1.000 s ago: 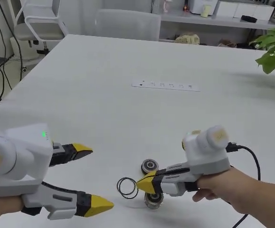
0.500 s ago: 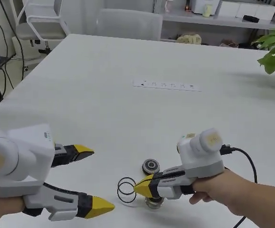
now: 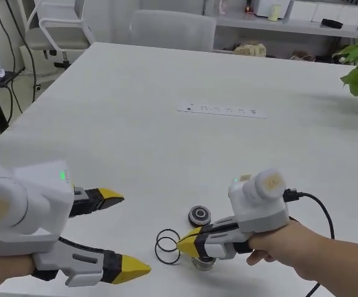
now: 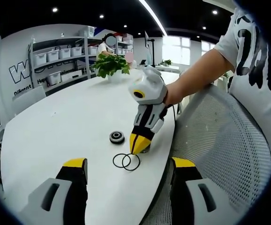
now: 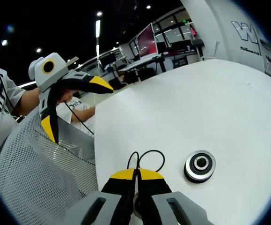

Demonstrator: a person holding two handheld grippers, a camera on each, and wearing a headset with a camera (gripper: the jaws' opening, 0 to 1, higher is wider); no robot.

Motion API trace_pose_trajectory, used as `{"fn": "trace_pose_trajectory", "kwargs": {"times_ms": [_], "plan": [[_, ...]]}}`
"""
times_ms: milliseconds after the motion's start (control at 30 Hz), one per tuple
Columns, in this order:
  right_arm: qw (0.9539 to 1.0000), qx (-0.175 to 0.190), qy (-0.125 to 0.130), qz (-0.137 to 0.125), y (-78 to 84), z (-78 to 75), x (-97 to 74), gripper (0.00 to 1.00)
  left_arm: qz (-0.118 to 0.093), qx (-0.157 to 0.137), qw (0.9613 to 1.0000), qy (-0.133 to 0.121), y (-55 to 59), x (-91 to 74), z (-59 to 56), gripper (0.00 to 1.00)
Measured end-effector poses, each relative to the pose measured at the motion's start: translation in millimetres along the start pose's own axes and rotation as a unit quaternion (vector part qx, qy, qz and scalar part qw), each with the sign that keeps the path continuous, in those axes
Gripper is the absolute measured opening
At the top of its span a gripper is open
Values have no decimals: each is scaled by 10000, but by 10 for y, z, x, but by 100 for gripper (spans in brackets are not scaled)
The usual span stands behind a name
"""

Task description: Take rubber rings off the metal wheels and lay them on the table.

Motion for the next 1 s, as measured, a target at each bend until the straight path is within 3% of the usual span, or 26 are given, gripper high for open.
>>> {"fn": "trace_pose_trajectory", "kwargs": {"times_ms": [633,1000], "plan": [[9989,-381,220,180,12,-52,48,0,50,-48,10000,10,27,6,12,70],[9976,-594,293,222,2,-56,61,7,74,-53,10000,22,27,10,16,70]]}}
Point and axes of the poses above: the centre of the closed fingertips' face, and the gripper's own axes: x roughly forward along the fingers, z roughly to its left, y roughly out of its underside, the point moved 5 cm from there along -x, roughly backward along the fingers, and after that the axes turned 3 degrees about -x, right-handed, at the moved point
